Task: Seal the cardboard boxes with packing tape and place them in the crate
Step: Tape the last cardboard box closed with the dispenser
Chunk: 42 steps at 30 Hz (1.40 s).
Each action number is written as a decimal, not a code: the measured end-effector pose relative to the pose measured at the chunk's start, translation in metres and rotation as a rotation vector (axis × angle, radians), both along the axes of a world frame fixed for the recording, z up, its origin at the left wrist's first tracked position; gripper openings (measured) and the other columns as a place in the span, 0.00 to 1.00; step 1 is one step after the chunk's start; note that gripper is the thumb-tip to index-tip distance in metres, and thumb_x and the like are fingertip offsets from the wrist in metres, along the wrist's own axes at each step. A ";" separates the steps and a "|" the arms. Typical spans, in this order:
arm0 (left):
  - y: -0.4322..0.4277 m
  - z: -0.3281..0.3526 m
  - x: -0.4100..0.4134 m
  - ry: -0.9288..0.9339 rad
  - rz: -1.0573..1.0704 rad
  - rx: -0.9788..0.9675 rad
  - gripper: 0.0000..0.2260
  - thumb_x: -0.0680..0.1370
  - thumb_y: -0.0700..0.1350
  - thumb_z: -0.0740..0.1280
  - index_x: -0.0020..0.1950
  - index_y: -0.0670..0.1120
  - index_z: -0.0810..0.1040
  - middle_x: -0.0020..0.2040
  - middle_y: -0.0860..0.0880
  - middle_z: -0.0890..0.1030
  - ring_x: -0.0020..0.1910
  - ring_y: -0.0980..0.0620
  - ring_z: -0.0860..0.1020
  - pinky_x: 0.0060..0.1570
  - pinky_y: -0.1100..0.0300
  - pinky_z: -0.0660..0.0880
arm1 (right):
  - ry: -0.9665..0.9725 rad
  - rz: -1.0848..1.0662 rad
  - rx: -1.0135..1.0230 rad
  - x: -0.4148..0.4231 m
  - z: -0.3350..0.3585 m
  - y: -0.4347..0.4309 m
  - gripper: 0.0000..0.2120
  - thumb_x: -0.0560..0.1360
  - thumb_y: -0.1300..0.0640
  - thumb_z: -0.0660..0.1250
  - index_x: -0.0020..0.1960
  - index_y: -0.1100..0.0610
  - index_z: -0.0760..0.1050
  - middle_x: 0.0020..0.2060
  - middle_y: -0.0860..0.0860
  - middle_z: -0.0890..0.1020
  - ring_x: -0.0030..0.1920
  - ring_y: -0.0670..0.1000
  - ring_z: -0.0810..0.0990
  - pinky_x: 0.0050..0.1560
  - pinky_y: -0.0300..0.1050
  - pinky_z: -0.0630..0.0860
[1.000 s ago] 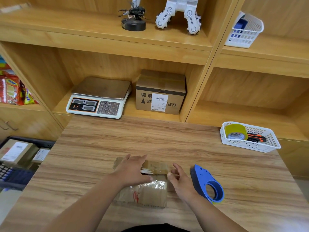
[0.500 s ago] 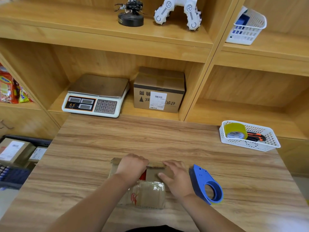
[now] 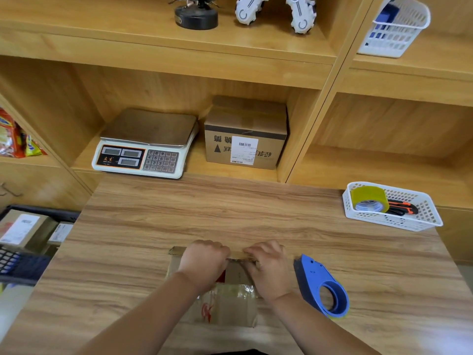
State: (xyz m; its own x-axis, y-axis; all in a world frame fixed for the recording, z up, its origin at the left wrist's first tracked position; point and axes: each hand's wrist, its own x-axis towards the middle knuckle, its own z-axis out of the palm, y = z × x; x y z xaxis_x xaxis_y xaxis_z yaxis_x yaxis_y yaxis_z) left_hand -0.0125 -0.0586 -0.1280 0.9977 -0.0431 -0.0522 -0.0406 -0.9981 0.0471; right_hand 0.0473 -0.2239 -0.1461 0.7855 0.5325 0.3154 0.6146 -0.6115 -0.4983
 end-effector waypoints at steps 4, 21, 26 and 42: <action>-0.014 0.009 0.004 -0.069 -0.041 0.047 0.17 0.43 0.47 0.80 0.23 0.50 0.76 0.21 0.54 0.73 0.19 0.55 0.72 0.20 0.69 0.65 | -0.014 0.007 -0.004 -0.002 -0.001 0.008 0.15 0.58 0.64 0.77 0.39 0.48 0.83 0.35 0.41 0.80 0.45 0.44 0.69 0.45 0.43 0.59; -0.020 0.003 -0.001 -0.141 -0.053 -0.058 0.17 0.44 0.41 0.79 0.25 0.50 0.76 0.22 0.54 0.73 0.21 0.55 0.73 0.20 0.67 0.67 | -0.184 0.059 -0.138 0.011 -0.002 0.003 0.11 0.55 0.59 0.80 0.32 0.50 0.81 0.30 0.42 0.76 0.44 0.47 0.68 0.49 0.43 0.62; -0.022 0.008 -0.001 -0.107 -0.027 -0.017 0.17 0.40 0.42 0.78 0.23 0.49 0.75 0.21 0.52 0.72 0.20 0.56 0.72 0.19 0.66 0.66 | -0.215 0.083 -0.178 0.014 0.008 -0.002 0.12 0.52 0.59 0.80 0.29 0.51 0.78 0.29 0.42 0.76 0.43 0.47 0.68 0.49 0.43 0.63; -0.027 0.009 0.001 -0.046 0.013 -0.020 0.18 0.40 0.42 0.78 0.23 0.50 0.74 0.19 0.54 0.71 0.24 0.54 0.74 0.28 0.69 0.69 | -0.131 0.065 -0.348 0.010 0.020 -0.004 0.18 0.48 0.61 0.81 0.35 0.48 0.84 0.27 0.42 0.77 0.35 0.50 0.77 0.43 0.42 0.60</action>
